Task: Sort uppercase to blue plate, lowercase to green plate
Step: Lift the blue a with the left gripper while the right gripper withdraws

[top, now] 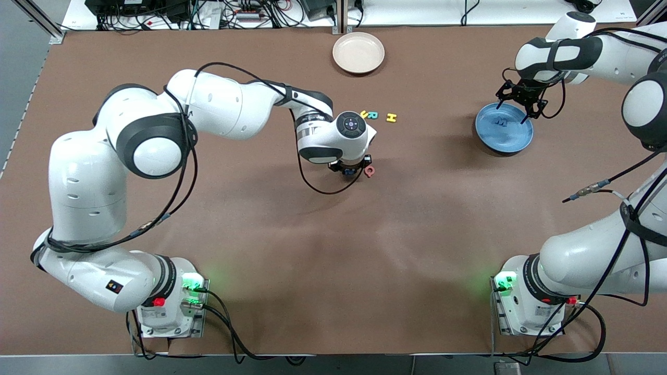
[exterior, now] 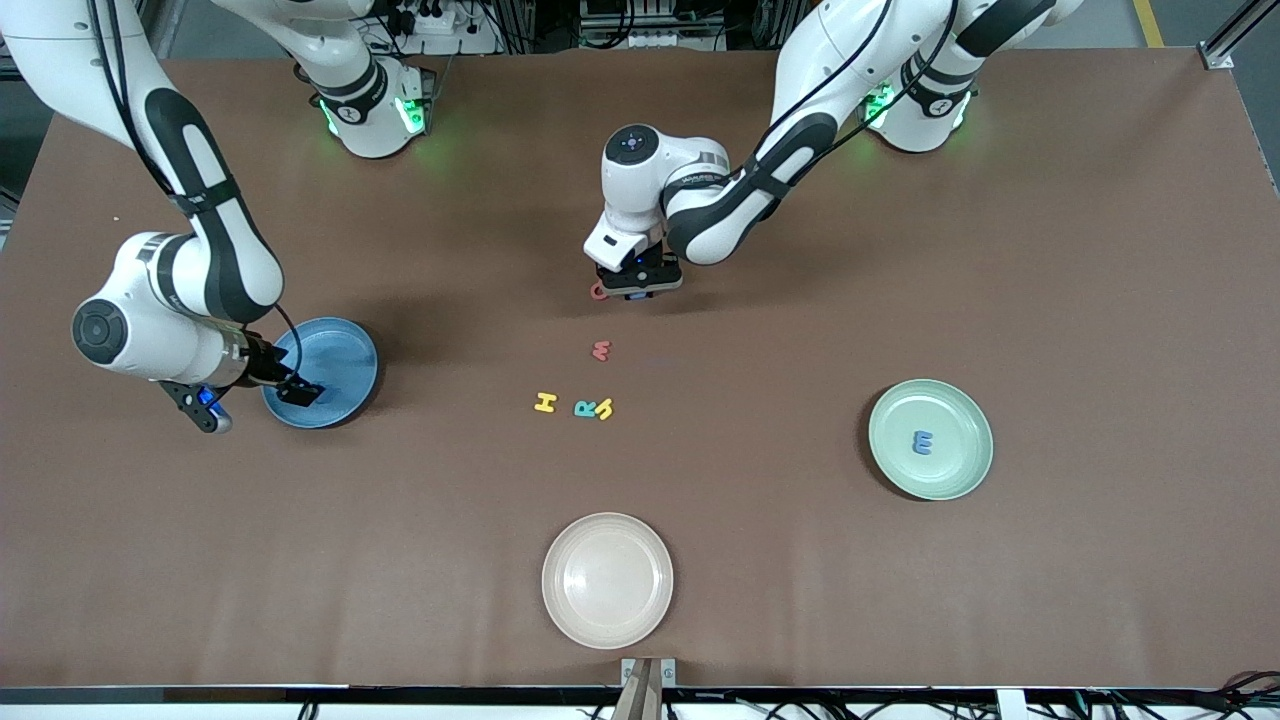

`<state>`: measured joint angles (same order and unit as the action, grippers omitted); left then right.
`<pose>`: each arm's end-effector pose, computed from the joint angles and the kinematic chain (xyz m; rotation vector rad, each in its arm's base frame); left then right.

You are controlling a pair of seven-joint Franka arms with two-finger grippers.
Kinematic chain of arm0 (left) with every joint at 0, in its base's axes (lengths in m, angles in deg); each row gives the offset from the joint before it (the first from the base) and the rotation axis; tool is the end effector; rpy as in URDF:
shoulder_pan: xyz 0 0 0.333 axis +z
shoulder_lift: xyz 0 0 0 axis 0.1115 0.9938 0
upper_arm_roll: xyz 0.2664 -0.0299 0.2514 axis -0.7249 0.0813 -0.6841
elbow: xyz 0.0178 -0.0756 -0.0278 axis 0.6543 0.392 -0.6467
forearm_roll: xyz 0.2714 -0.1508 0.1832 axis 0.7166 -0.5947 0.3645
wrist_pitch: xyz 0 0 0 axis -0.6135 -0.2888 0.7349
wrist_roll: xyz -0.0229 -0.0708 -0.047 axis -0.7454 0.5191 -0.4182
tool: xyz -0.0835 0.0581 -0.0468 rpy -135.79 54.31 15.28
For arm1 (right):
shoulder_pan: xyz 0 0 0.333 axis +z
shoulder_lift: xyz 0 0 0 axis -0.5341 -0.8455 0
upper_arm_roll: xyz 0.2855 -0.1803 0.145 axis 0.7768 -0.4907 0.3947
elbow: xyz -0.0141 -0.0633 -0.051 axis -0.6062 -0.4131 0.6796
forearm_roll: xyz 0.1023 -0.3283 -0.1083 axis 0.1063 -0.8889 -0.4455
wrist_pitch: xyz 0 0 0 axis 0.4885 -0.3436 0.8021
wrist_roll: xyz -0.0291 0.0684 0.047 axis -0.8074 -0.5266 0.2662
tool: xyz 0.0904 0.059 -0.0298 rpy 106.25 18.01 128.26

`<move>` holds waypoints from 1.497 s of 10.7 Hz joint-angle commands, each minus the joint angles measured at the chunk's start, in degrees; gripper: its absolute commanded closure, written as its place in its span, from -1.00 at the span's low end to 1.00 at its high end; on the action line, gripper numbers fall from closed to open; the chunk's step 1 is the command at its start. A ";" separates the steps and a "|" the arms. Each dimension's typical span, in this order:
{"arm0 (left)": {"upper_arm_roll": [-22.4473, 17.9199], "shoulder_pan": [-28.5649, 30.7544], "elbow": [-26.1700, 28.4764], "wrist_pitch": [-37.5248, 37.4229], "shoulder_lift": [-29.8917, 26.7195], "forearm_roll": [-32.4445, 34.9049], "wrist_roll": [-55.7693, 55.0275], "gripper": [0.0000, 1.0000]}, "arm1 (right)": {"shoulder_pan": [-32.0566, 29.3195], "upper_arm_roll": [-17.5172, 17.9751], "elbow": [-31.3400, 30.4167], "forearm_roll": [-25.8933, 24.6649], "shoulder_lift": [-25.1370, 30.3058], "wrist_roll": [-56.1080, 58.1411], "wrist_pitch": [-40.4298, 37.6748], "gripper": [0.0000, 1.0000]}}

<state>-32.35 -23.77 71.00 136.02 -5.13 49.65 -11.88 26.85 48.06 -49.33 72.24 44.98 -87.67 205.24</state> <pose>0.3552 -0.5421 0.2300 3.1061 0.1685 0.1861 0.5619 -0.0475 0.2964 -2.8827 1.1688 0.3035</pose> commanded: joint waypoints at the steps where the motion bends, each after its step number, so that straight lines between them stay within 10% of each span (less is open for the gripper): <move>1: -1.53 -1.73 -1.70 2.11 2.50 2.08 -2.42 0.30 | 0.59 0.87 1.76 -0.24 -1.08 -4.26 0.25 -1.00; 12: -2.33 4.41 -1.17 -2.89 -3.29 0.76 9.41 0.69 | 8.32 0.96 7.91 -0.24 -5.65 -18.85 2.36 -1.00; 16: -5.91 7.50 -1.34 -4.74 -8.03 -9.31 25.65 0.73 | 14.12 0.96 15.19 -0.24 -9.68 -31.05 2.19 -1.00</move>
<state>-36.07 -16.08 68.66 132.82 -9.51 45.05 7.57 39.30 49.10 -38.42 72.29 38.24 -113.91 207.90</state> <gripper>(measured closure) 0.634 0.000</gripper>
